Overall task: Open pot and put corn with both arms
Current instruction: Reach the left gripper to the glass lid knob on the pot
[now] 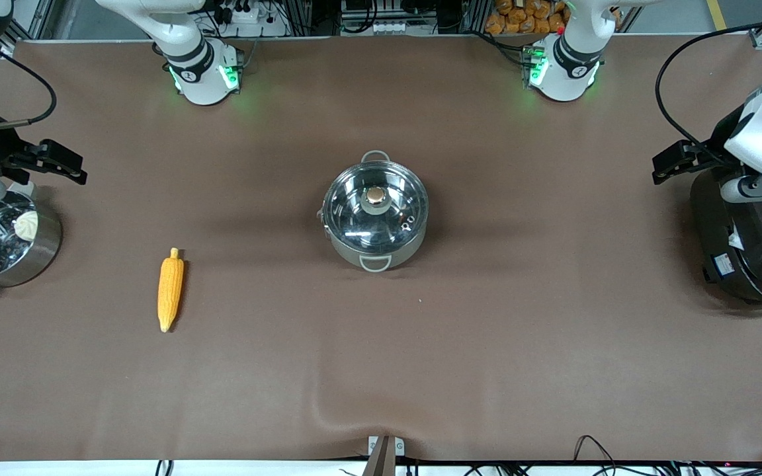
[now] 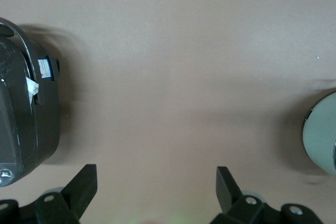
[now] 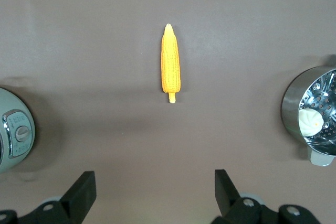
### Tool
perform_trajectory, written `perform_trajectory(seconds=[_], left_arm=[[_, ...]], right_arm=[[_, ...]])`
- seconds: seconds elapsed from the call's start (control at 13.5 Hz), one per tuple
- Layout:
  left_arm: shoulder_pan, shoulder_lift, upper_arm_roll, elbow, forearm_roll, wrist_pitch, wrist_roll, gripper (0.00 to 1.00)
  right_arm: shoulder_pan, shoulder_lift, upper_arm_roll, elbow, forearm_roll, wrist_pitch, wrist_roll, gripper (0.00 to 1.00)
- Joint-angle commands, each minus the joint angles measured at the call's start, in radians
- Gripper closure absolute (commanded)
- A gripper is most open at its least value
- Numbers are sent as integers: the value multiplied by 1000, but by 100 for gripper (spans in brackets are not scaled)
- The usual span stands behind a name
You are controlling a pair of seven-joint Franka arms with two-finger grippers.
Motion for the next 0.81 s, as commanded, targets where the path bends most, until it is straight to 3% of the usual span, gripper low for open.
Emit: perform_trajectory(seconds=[0.0, 0.22, 0.44, 0.74], left_arm=[[9, -44, -2, -44, -15, 25, 23, 0], [-9, -27, -5, -11, -12, 21, -13, 0], [-36, 27, -63, 32, -9, 21, -108, 0], [-165, 106, -108, 35, -19, 105, -300, 0]], right_arm=[[-16, -11, 7, -6, 22, -9, 5, 0], [-16, -11, 7, -6, 22, -9, 5, 0], [-17, -10, 7, -6, 22, -9, 5, 0], [-27, 1, 6, 0, 21, -18, -24, 0]])
